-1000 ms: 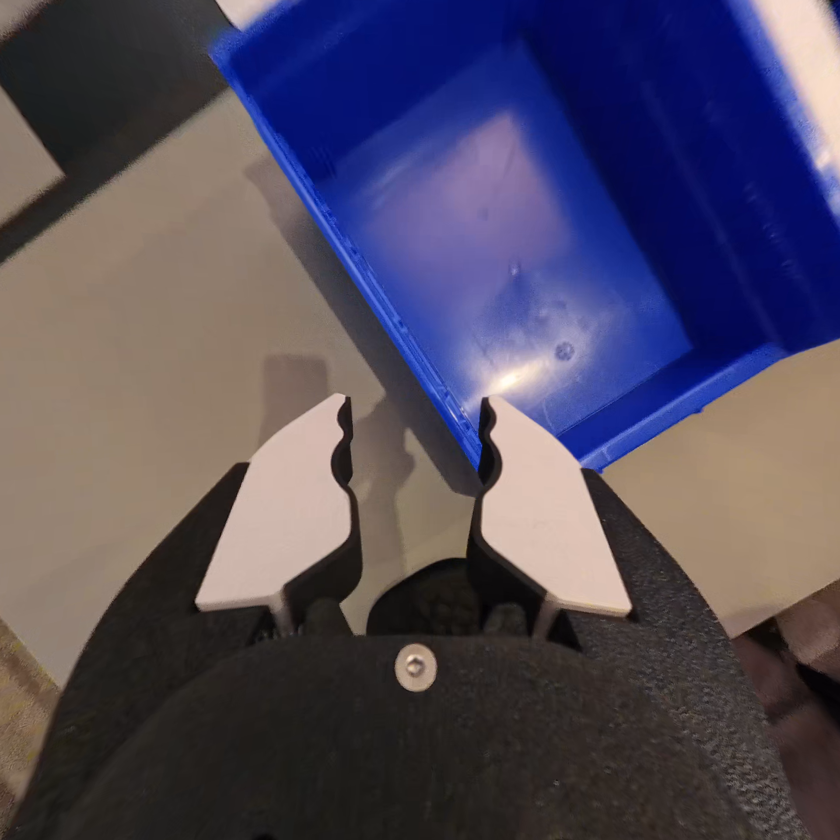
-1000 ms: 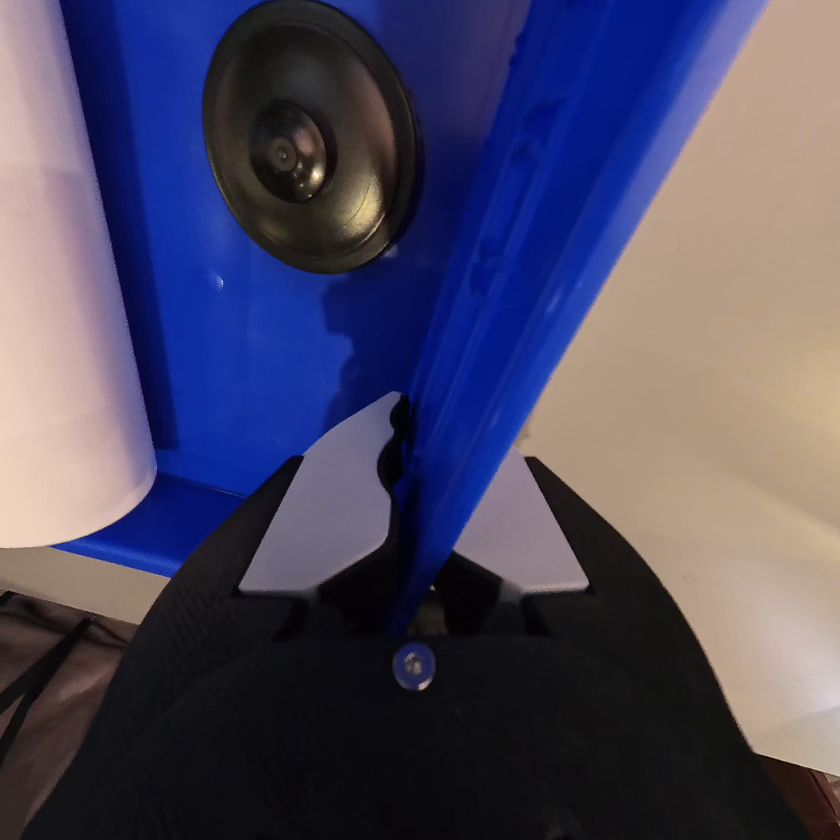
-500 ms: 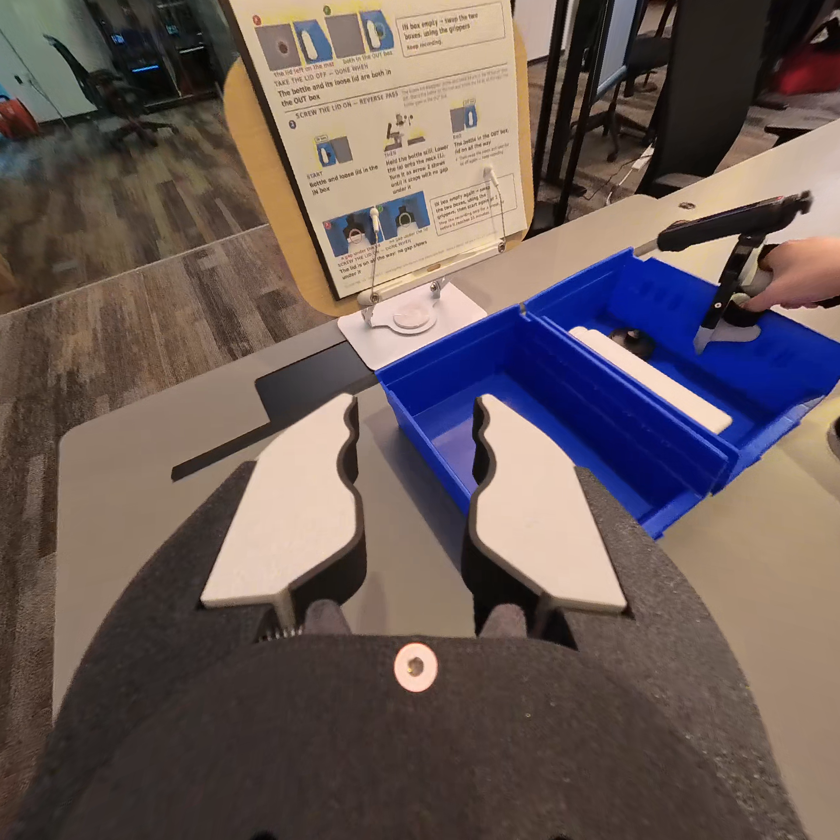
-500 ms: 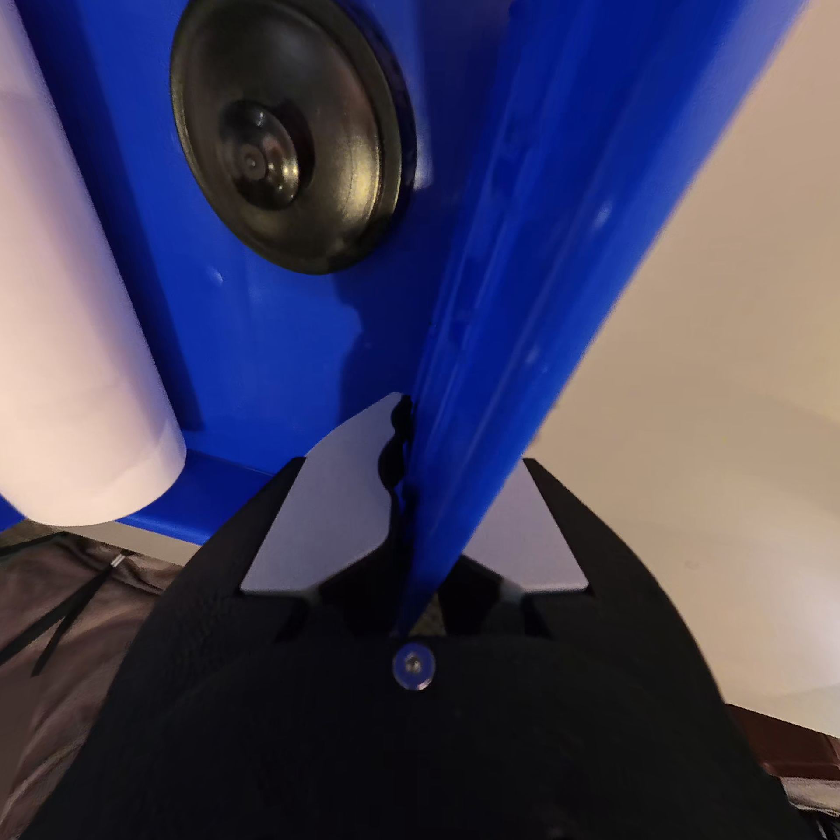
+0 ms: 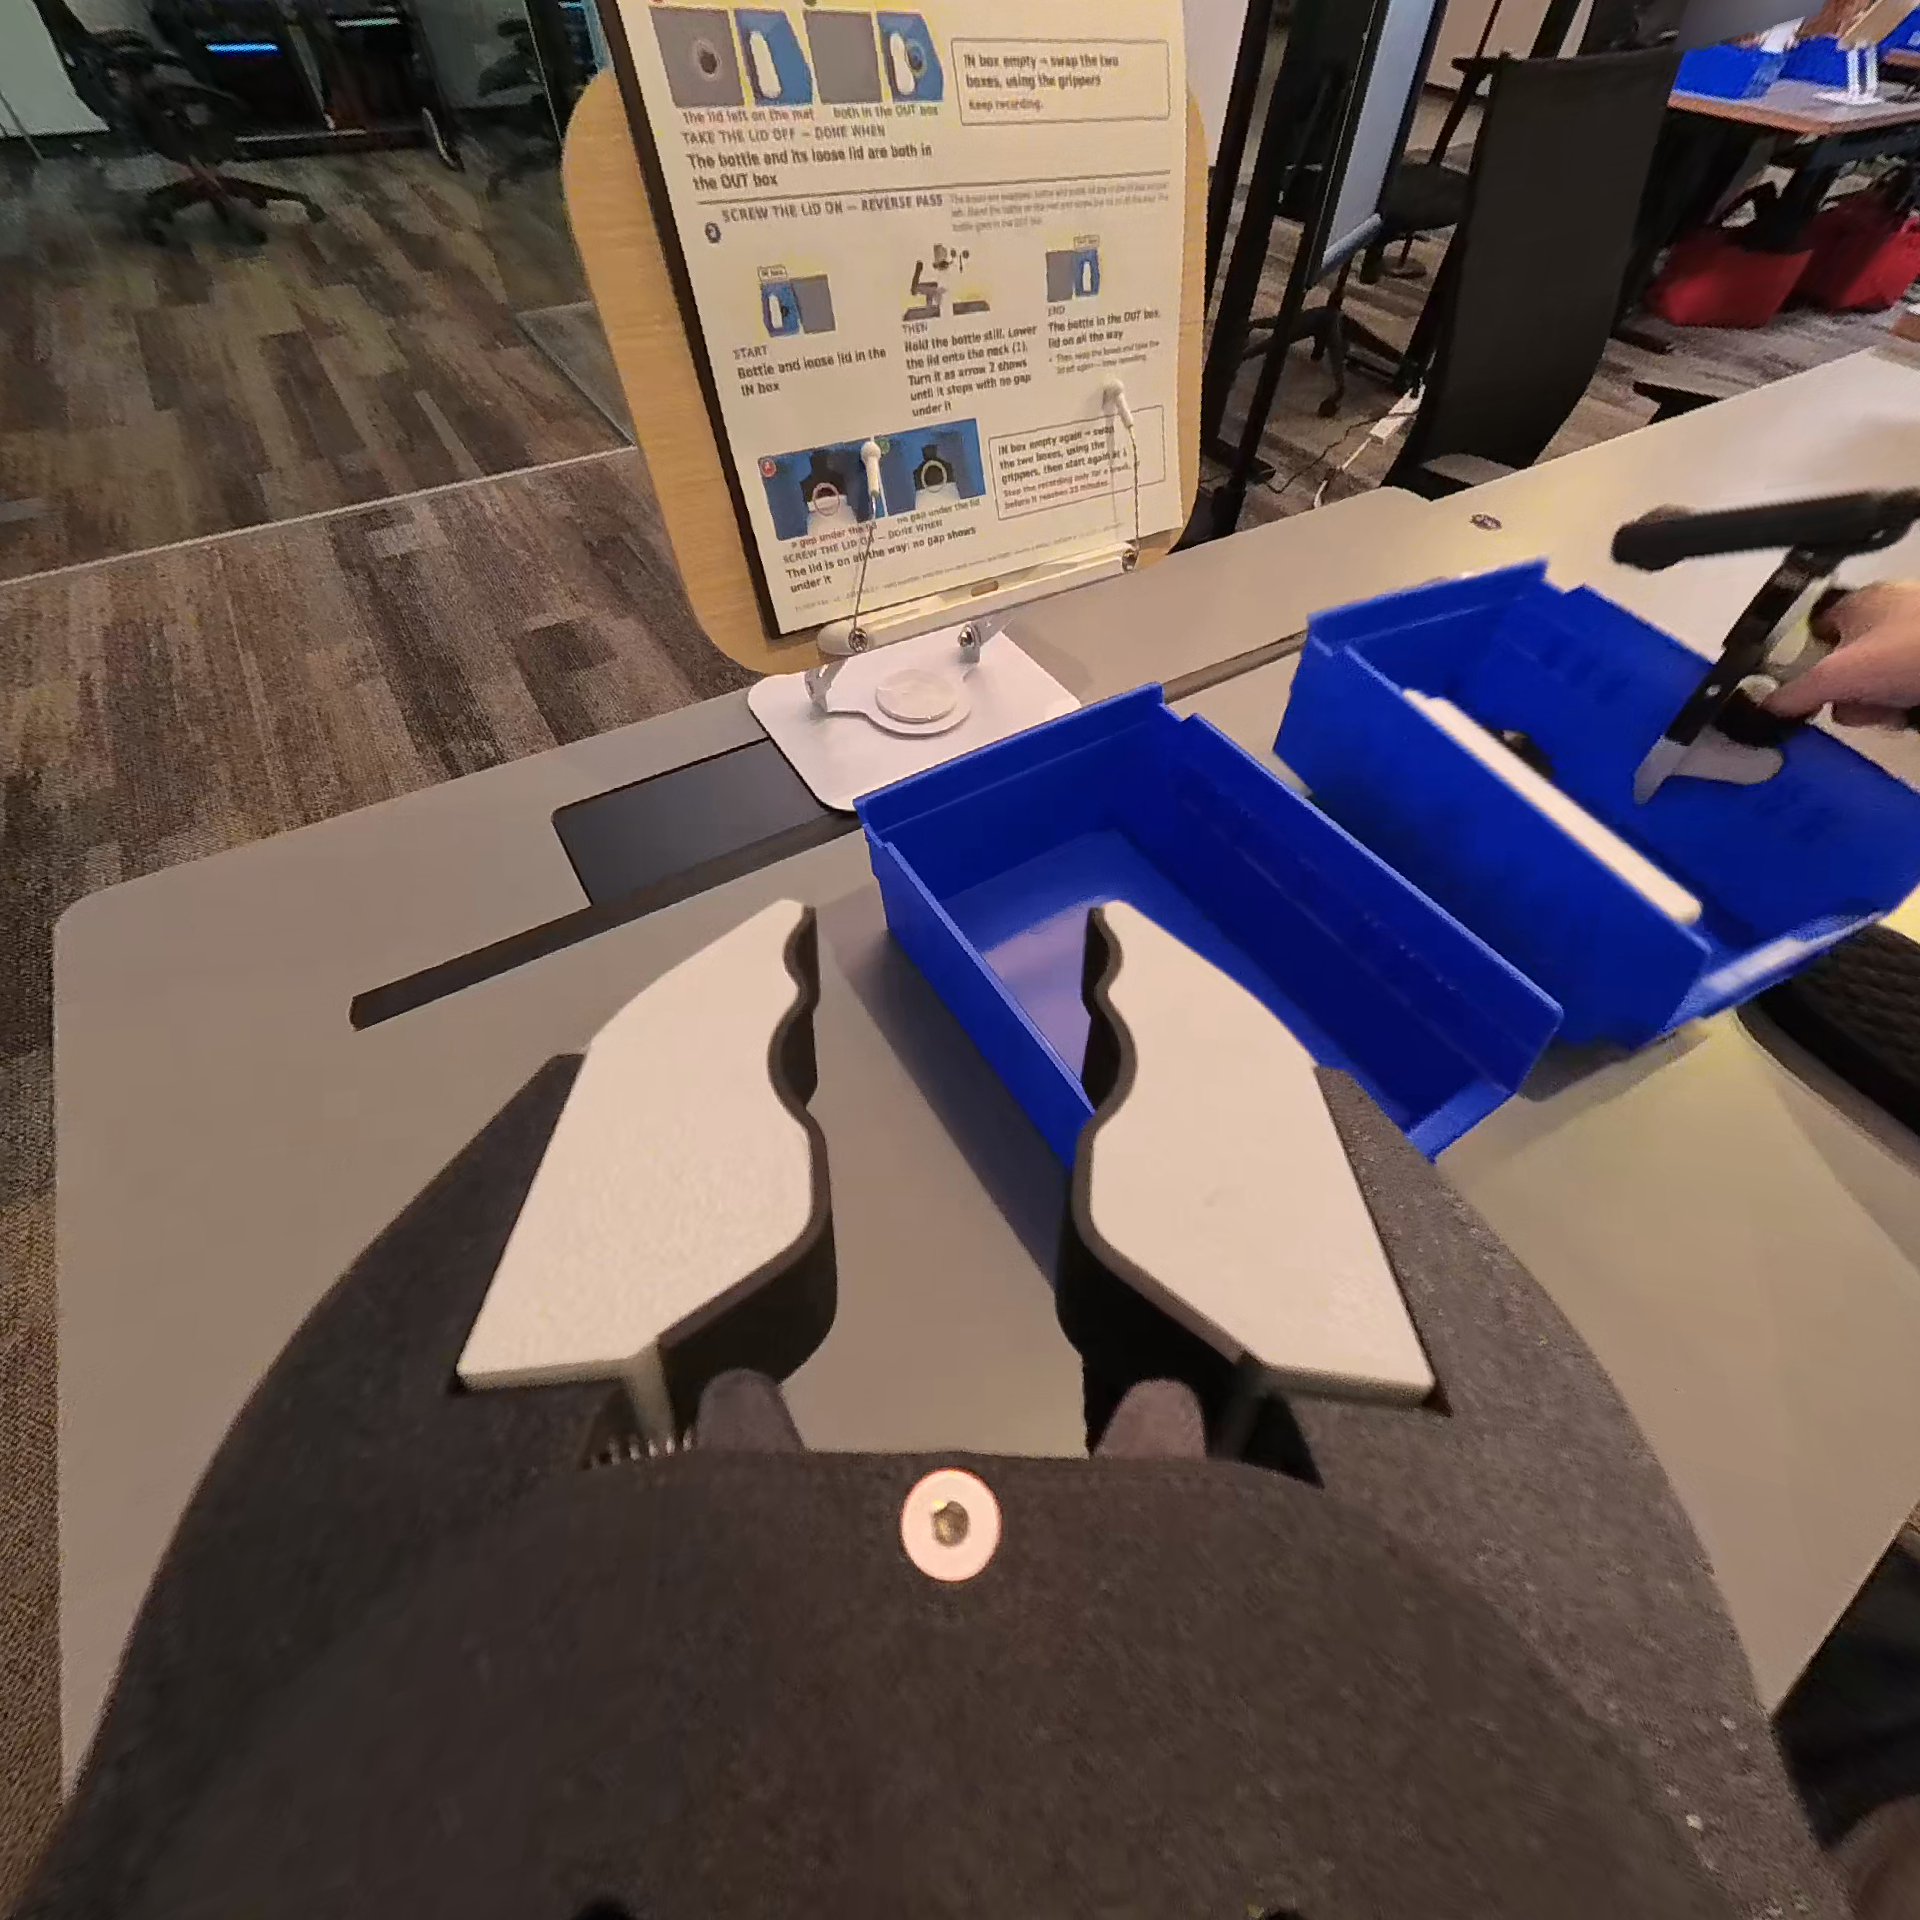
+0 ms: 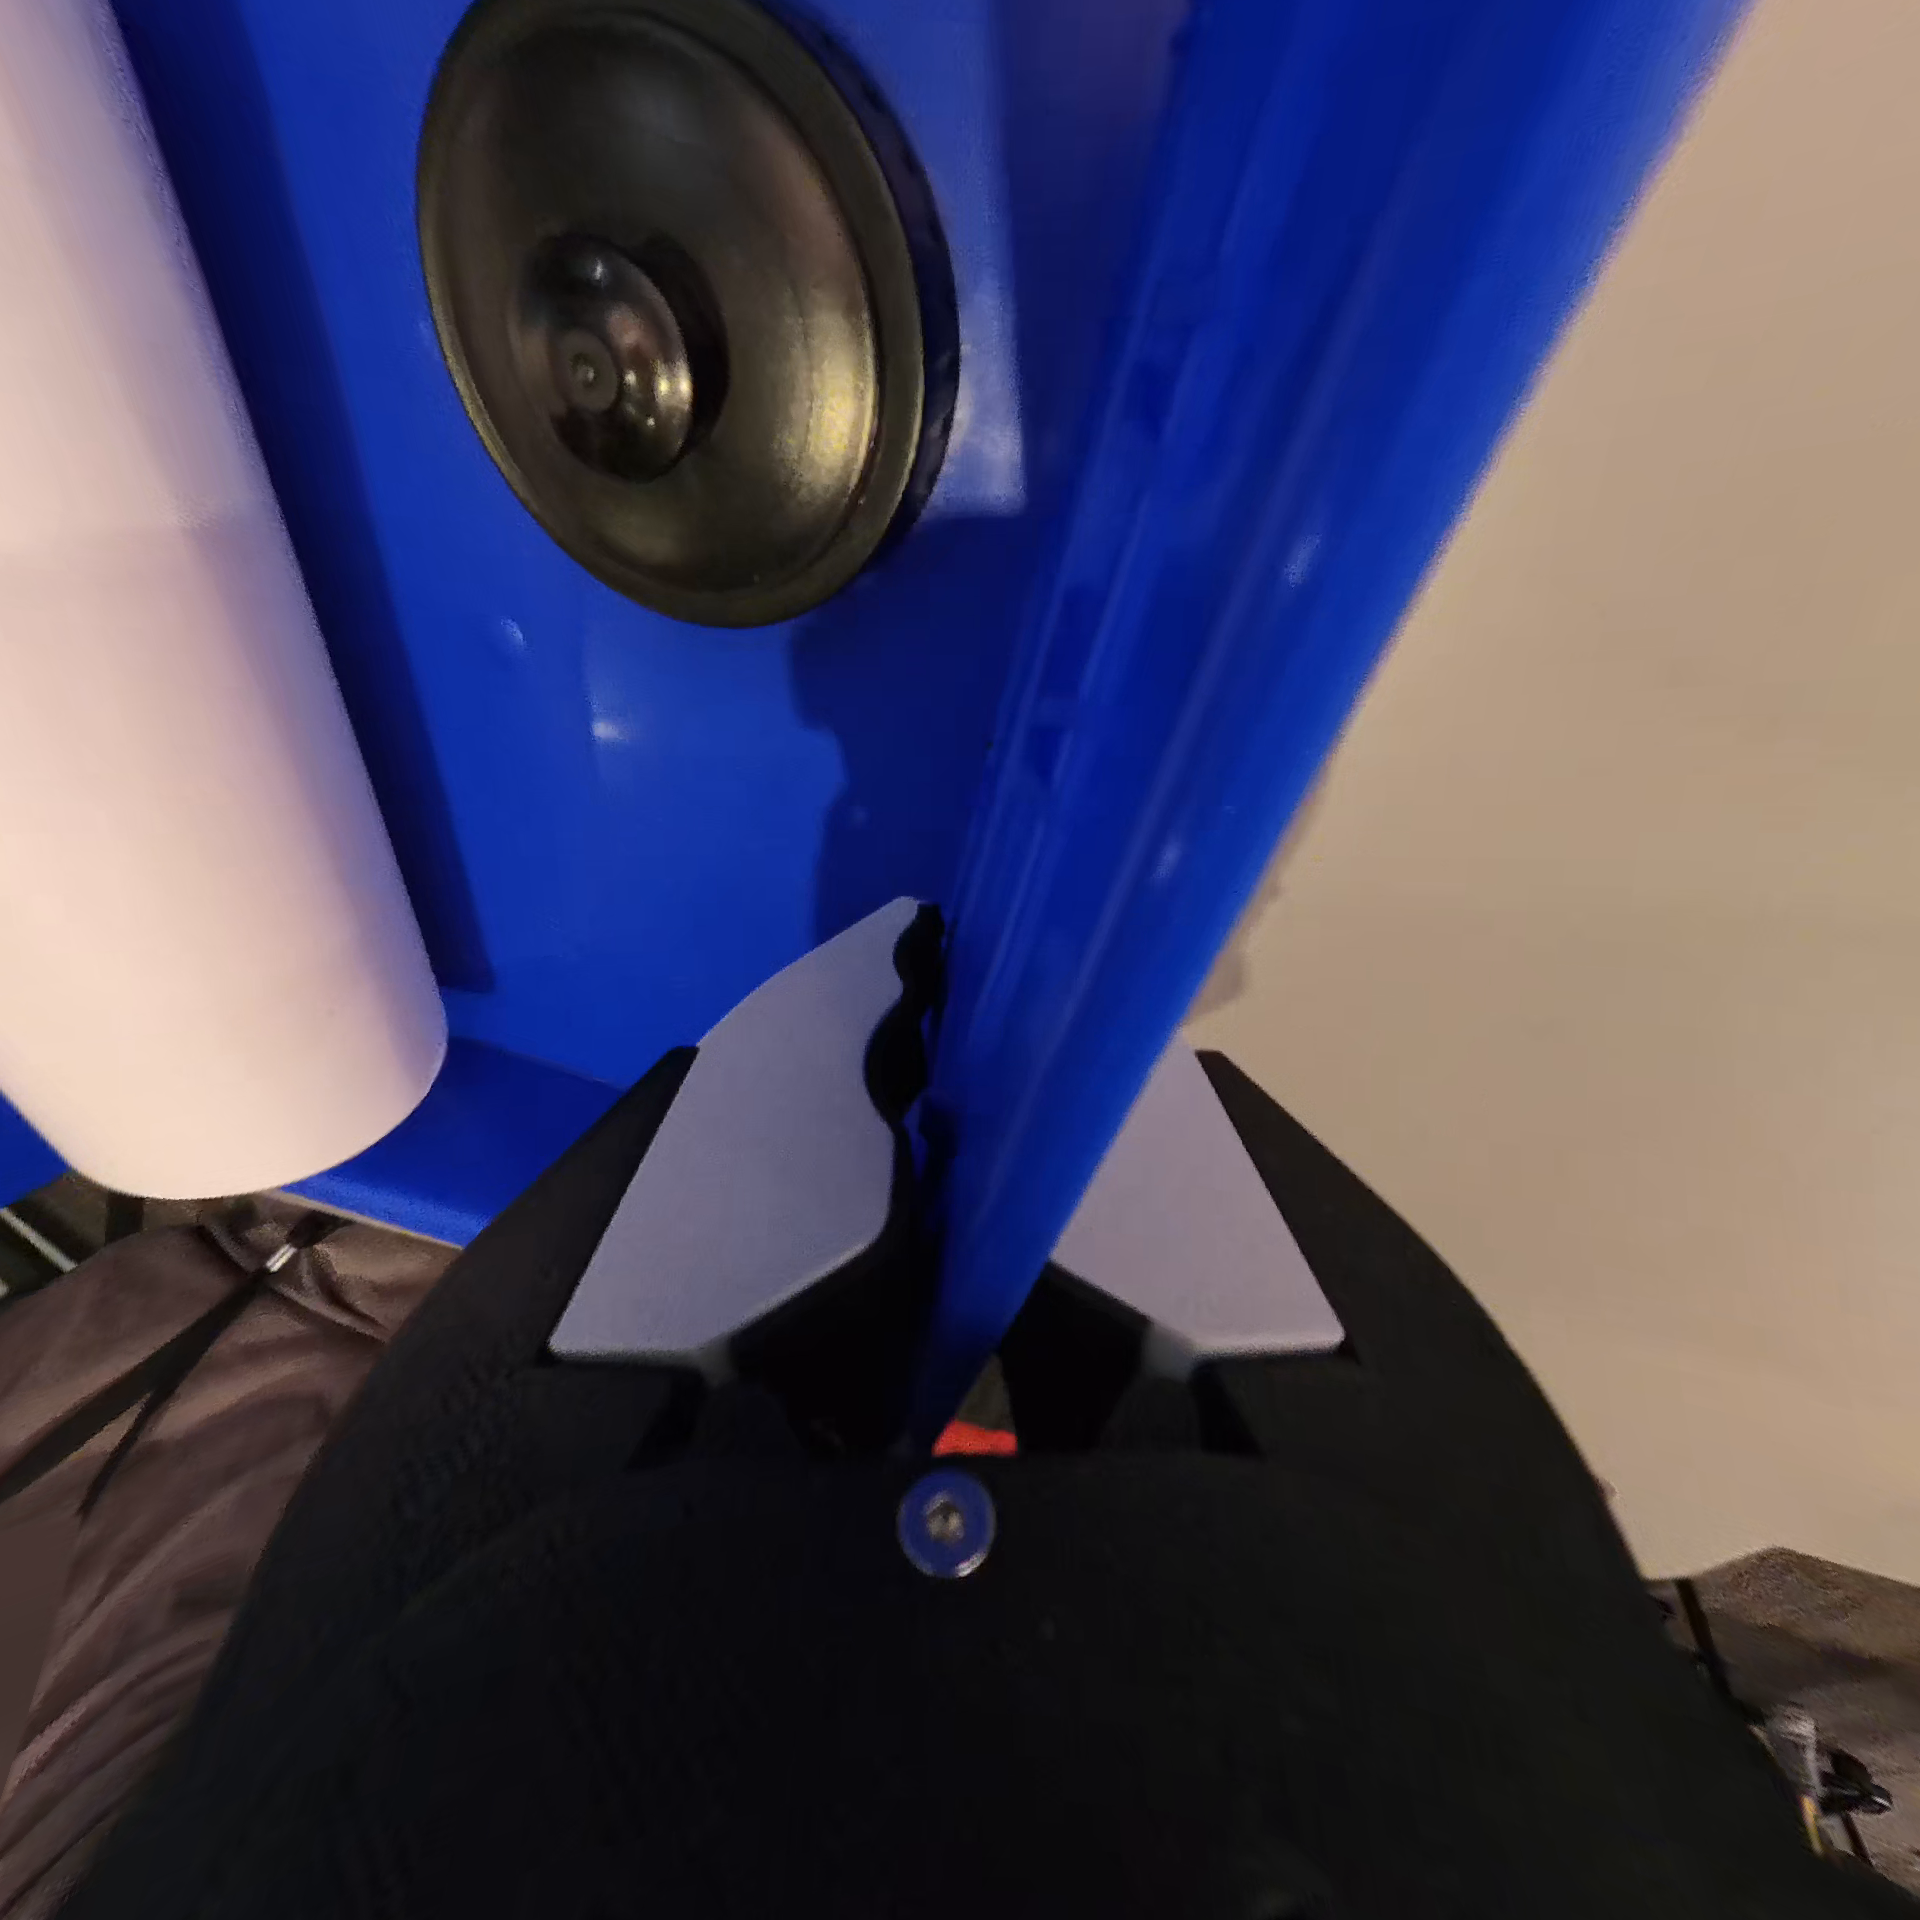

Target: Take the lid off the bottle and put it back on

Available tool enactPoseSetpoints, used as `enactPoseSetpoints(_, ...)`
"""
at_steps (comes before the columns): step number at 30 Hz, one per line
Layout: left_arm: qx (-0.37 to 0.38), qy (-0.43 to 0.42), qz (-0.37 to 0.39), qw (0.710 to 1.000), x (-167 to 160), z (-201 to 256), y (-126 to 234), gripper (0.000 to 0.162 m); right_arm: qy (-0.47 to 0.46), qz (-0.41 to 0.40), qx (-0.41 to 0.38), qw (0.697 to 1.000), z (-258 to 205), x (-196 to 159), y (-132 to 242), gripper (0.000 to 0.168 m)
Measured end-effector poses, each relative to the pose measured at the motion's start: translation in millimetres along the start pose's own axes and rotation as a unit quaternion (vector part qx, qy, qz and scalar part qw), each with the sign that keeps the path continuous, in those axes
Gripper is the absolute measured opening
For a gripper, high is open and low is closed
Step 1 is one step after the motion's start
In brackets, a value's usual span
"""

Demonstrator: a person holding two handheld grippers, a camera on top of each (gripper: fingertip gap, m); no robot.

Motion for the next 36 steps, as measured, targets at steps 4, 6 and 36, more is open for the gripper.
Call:
enactPoseSetpoints(4,0.005,-0.007,-0.006,1.000,0,2,-2,0.049,0.002,0.012,-0.032,0.999,-11,5,36,0.007)
enactPoseSetpoints(6,0.006,-0.007,-0.007,1.000,1,3,-2,0.049,0.015,0.013,-0.045,0.999,-26,9,56,0.006)
enactPoseSetpoints(36,0.082,0.036,0.076,0.993,21,-6,32,0.063,0.293,-0.064,-0.033,0.953,-485,81,15,0.007)
Point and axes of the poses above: each gripper's, where its closed fingertips meet, y back along the fingers, x out of its top, z = x × y across the jaws, the point moved 3 cm from there along y, back along the fingers, and after that the axes turned 5 degrees about -y, right-handed, at the moved point
